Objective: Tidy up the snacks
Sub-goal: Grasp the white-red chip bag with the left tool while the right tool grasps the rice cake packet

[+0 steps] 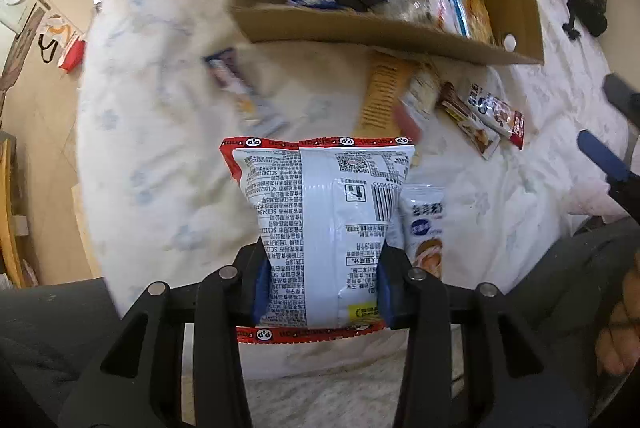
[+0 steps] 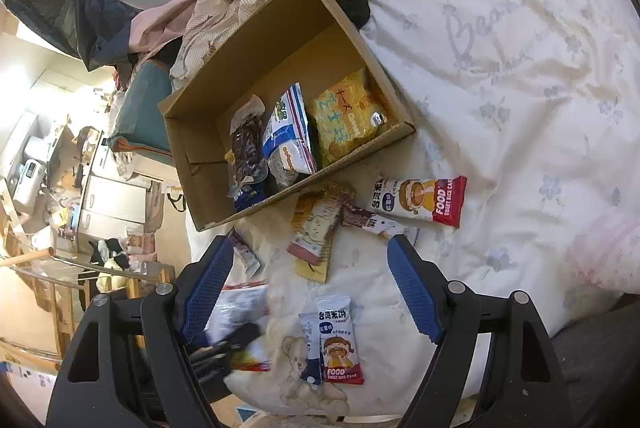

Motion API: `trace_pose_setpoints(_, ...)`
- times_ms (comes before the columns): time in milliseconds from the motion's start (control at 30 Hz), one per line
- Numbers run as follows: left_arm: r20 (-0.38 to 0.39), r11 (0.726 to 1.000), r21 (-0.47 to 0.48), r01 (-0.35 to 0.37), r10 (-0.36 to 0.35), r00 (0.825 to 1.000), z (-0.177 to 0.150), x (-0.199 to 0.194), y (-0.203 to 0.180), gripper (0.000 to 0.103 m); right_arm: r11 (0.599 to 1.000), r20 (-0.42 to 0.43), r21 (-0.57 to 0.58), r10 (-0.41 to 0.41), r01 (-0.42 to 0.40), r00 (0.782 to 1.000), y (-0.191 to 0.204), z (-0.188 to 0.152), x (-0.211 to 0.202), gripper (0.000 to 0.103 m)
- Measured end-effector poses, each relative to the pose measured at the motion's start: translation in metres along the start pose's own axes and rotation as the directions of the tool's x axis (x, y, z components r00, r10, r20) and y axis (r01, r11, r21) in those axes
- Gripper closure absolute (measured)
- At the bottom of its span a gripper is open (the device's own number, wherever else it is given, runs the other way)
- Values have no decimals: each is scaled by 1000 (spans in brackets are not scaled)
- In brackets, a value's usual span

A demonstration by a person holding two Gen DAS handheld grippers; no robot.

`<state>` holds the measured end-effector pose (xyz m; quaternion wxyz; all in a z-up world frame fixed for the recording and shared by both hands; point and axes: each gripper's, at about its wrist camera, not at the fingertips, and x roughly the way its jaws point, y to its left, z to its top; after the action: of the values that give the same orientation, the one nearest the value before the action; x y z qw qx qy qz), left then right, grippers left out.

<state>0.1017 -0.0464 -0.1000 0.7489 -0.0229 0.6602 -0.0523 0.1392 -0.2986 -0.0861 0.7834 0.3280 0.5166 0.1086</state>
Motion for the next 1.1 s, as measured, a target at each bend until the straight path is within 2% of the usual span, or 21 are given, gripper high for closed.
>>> trace_pose_setpoints(133,68,1000,10,-24,23,997,2,-24,30,66,1000,-13,-14,-14,14,1000,4,-2,4,21)
trace_pose_setpoints(267,152,998,-9,-61,61,986,16,-35,50,66,998,-22,-45,-43,42,999,8,-5,8,21)
trace_pose_setpoints(467,195,997,-82,-12,28,980,26,-32,70,66,994,-65,-76,-80,75,995,9,-14,17,21)
trace_pose_setpoints(600,219,994,-111,11,14,976,27,-34,69,66,996,-157,-60,-73,64,985,6,-27,36,21)
trace_pose_setpoints(700,233,994,-106,9,16,972,25,-38,69,66,986,-276,-122,-147,117,950,10,-41,63,21)
trace_pose_setpoints(767,226,994,-108,13,12,974,25,-36,70,65,959,-333,-222,-247,179,910,17,-53,82,22)
trace_pose_setpoints(833,212,992,-121,24,2,977,25,-34,72,65,929,-370,-308,-314,203,875,24,-66,99,26)
trace_pose_setpoints(900,203,991,-132,34,-7,979,25,-33,73,65,912,-398,-348,-352,216,847,27,-75,113,38)
trace_pose_setpoints(1000,201,989,-139,44,-15,979,25,-32,73,65,888,-440,-396,-407,234,801,26,-90,134,46)
trace_pose_setpoints(1067,204,989,-137,49,-20,979,24,-34,73,65,860,-422,-442,-451,256,786,29,-95,141,51)
trace_pose_setpoints(1100,205,990,-135,51,-22,978,24,-35,72,65,856,-419,-450,-455,256,786,30,-96,142,69)
